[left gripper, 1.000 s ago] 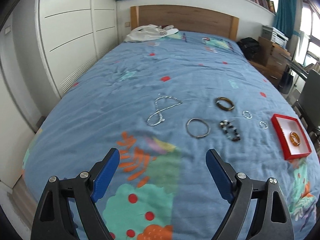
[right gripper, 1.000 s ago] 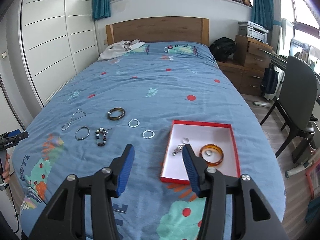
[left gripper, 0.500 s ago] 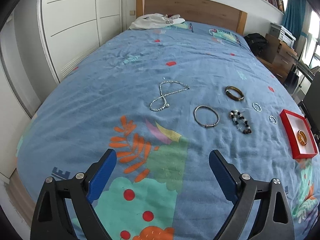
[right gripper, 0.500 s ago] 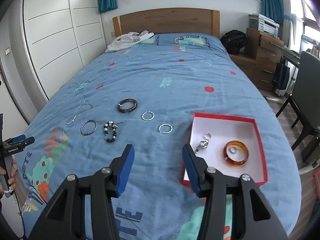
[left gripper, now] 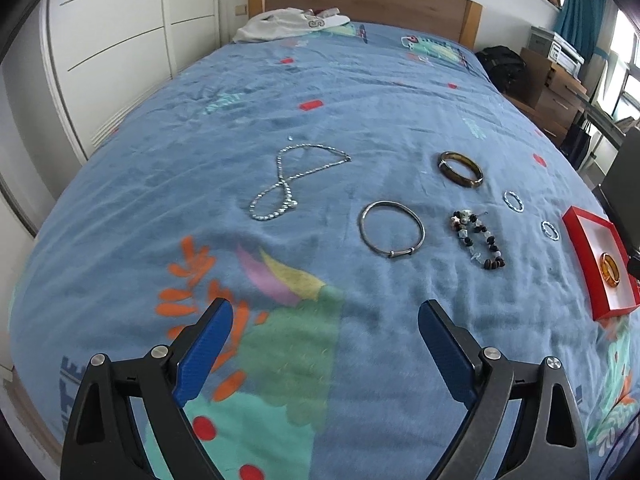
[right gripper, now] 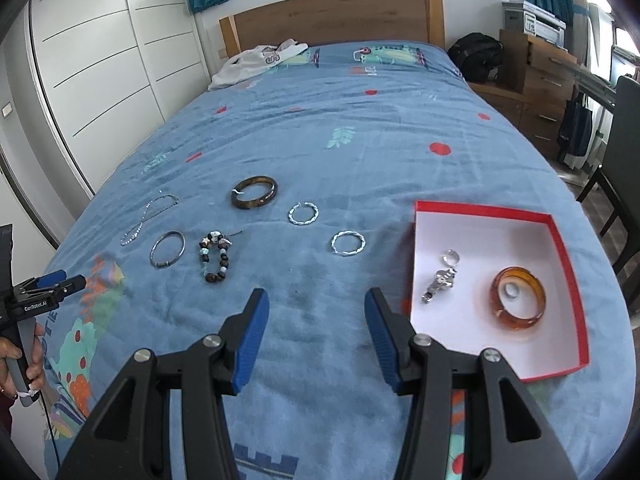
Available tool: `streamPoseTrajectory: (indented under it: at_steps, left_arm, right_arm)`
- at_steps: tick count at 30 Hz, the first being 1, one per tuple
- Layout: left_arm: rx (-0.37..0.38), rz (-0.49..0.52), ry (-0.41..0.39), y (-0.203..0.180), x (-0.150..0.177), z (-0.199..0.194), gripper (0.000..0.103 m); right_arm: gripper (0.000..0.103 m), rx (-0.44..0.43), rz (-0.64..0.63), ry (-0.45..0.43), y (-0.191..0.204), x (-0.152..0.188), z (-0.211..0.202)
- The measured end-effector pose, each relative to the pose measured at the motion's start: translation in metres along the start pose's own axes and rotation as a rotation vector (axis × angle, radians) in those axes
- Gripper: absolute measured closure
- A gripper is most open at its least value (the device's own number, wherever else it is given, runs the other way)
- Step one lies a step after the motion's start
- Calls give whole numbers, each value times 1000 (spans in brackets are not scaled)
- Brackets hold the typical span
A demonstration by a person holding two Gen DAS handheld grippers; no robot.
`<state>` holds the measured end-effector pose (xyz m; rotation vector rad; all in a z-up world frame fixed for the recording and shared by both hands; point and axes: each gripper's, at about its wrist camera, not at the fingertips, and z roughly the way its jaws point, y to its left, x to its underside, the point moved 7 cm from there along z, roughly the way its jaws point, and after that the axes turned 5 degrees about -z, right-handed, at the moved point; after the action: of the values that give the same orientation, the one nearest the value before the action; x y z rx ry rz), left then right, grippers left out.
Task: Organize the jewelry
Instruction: 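Move both tools toward the plain silver bangle and twisted silver hoop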
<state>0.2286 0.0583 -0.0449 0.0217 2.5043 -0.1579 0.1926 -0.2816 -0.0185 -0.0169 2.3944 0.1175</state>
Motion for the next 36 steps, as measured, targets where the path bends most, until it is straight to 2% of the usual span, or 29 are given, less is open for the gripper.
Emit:
streamPoseTrajectory:
  at_steps: [18, 36]
  left_arm:
    - [19, 2, 46, -15, -7, 52, 10]
    - [66, 26, 61, -34, -17, 81, 10]
  right_arm:
    - [55, -10, 37, 43, -10, 2, 52]
    - [55, -37, 30, 50, -1, -11, 83]
